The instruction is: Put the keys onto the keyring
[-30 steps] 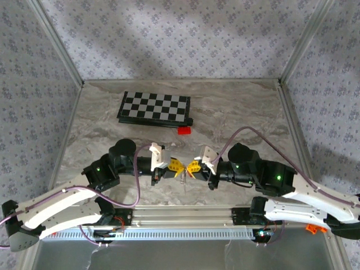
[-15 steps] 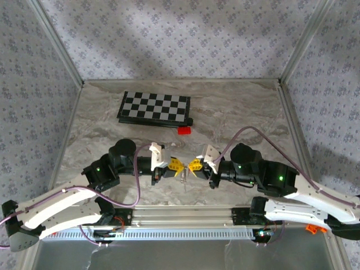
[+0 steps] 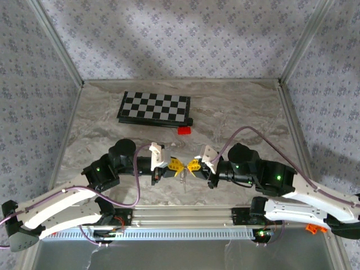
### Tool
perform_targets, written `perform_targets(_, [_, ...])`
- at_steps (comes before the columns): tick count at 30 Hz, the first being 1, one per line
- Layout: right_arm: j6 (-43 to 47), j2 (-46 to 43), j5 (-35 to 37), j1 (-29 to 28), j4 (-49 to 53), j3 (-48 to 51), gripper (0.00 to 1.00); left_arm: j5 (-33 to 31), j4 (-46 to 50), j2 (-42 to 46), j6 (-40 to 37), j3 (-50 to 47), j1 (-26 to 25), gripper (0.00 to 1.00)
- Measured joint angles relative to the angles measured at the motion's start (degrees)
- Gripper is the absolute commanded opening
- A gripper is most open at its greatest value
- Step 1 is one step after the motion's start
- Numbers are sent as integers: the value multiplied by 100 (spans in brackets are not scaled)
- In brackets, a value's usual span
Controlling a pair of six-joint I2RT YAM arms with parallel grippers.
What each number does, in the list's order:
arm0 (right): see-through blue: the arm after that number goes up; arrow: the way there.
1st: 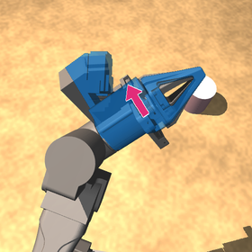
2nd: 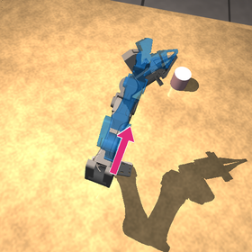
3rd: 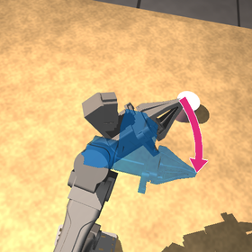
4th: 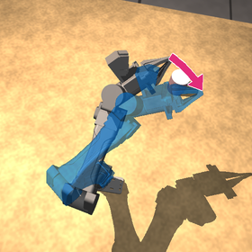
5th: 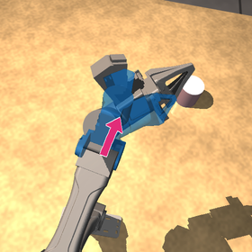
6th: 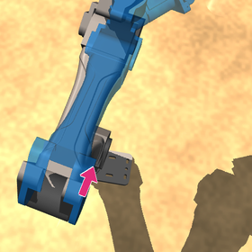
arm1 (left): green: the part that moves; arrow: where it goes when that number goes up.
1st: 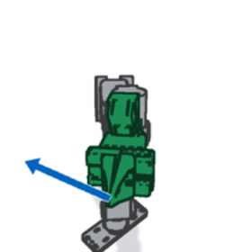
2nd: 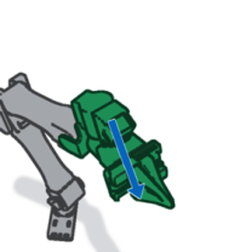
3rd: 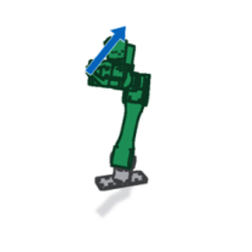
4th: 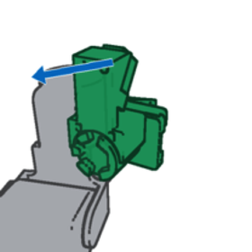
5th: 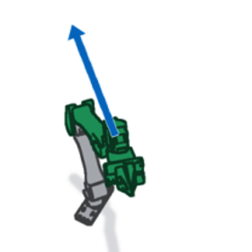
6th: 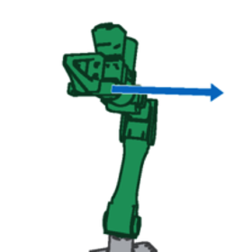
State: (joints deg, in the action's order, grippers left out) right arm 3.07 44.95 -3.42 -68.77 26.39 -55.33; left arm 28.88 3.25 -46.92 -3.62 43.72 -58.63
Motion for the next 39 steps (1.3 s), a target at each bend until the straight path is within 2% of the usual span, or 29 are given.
perform_targets(39, [0,-109,2,0,-50,109,0,-22,2,0,0,0,0,0])
